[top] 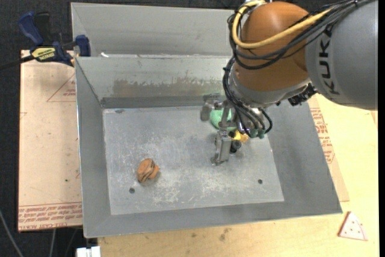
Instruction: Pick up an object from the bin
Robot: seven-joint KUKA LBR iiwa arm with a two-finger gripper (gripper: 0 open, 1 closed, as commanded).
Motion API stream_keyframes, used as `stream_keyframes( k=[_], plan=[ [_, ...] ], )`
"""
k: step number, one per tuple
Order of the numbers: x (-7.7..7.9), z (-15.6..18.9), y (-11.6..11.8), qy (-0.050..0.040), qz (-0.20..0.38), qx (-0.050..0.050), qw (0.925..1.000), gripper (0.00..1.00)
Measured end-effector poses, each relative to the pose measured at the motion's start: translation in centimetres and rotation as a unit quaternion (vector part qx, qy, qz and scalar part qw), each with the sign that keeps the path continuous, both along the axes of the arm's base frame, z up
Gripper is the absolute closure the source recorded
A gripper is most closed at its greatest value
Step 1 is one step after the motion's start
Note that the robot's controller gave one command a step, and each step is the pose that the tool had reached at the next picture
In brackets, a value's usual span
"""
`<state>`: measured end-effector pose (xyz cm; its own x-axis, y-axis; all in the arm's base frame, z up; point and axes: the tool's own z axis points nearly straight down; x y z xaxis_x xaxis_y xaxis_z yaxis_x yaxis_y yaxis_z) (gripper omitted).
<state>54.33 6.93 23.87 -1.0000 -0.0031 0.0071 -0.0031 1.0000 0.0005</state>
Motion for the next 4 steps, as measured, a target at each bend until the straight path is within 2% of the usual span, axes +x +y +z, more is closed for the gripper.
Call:
stream_keyframes(
  k=[1,2,3,4],
  plan=[
    [0.1,0.4,0.0,-0.0040,-0.001,0.000,1.0000,0.00],
    [2.6,-2.5,4.5,-0.0082,0.012,0.000,0.9999,0.00],
    [1.7,-5.5,7.1,-0.0044,0.085,0.001,0.9964,0.00],
    [1.6,-8.0,7.6,-0.0044,0.195,0.001,0.9808,0.00]
  ],
)
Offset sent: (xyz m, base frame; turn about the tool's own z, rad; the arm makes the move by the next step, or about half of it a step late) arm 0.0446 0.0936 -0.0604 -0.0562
